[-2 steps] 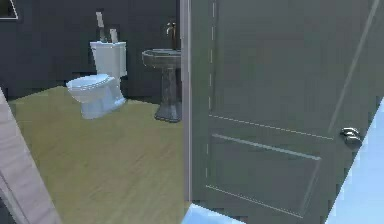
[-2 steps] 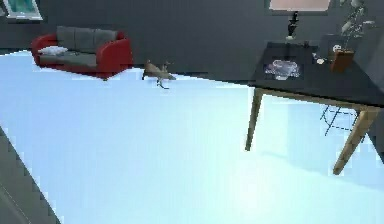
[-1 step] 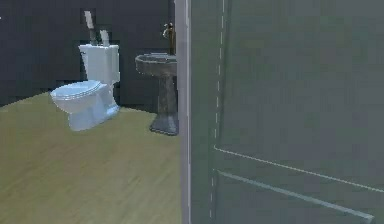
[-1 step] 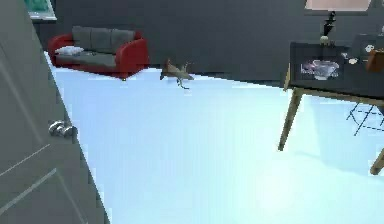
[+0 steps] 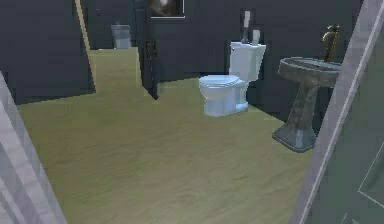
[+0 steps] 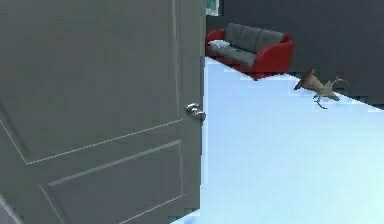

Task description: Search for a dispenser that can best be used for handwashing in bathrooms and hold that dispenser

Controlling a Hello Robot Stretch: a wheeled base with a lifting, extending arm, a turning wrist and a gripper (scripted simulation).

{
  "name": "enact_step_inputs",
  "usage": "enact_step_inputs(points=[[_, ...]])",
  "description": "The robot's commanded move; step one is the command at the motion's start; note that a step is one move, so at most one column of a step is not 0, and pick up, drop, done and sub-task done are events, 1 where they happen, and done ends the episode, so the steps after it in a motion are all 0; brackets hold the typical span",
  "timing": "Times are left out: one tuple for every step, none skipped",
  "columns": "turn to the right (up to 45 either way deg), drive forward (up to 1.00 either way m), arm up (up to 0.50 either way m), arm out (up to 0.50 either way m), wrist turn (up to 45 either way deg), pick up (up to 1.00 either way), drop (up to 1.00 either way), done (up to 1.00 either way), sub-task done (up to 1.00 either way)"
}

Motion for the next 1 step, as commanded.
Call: enact_step_inputs(points=[[-3.0,0.0,0.0,0.0,0.0,0.0,0.0,0.0,0.0]])
